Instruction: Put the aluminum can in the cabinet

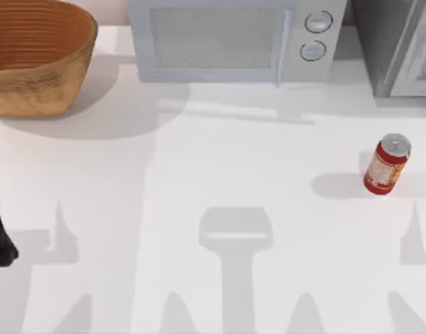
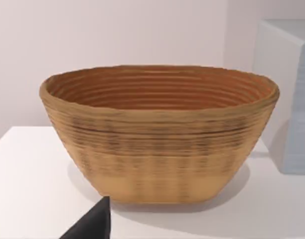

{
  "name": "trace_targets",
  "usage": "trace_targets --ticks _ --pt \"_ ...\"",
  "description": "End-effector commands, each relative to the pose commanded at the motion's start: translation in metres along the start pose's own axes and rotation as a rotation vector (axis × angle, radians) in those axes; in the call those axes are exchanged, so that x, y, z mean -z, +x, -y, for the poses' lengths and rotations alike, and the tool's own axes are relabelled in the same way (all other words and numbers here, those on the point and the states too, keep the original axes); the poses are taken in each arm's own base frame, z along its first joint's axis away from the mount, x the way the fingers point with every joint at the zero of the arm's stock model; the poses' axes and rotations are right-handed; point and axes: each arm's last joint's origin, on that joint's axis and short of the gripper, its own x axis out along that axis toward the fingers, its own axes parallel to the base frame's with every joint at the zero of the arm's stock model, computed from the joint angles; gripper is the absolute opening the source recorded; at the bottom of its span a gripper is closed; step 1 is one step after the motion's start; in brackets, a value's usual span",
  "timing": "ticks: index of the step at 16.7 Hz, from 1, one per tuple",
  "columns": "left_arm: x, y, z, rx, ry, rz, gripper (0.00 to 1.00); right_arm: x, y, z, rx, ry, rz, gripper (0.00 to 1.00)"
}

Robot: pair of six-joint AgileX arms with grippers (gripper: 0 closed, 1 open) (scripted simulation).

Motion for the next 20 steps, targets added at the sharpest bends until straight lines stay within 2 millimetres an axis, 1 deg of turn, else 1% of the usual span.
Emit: trace_targets --ticks 5,9,12,15,17,20 --pt "0.0 0.0 0.0 0.0 0.0 0.0 1.0 -0.004 0.003 -0.001 -0.003 0.003 0.004 1.0" --pt "0.0 0.0 0.0 0.0 0.0 0.0 1.0 -0.012 0.016 -0.006 -0.007 0.011 -0.003 1.0" --pt "0.0 0.0 0.0 0.0 0.0 0.0 1.0 -0.015 0.034 -0.013 -0.007 0.019 -0.022 1.0" --pt "0.0 0.0 0.0 0.0 0.0 0.0 1.0 -0.011 0.056 -0.023 -0.004 0.024 -0.049 1.0" --pt "0.0 0.0 0.0 0.0 0.0 0.0 1.0 -0.004 0.071 -0.032 -0.002 0.025 -0.07 1.0" --pt "0.0 0.0 0.0 0.0 0.0 0.0 1.0 0.015 0.092 -0.047 0.001 0.024 -0.104 1.0"
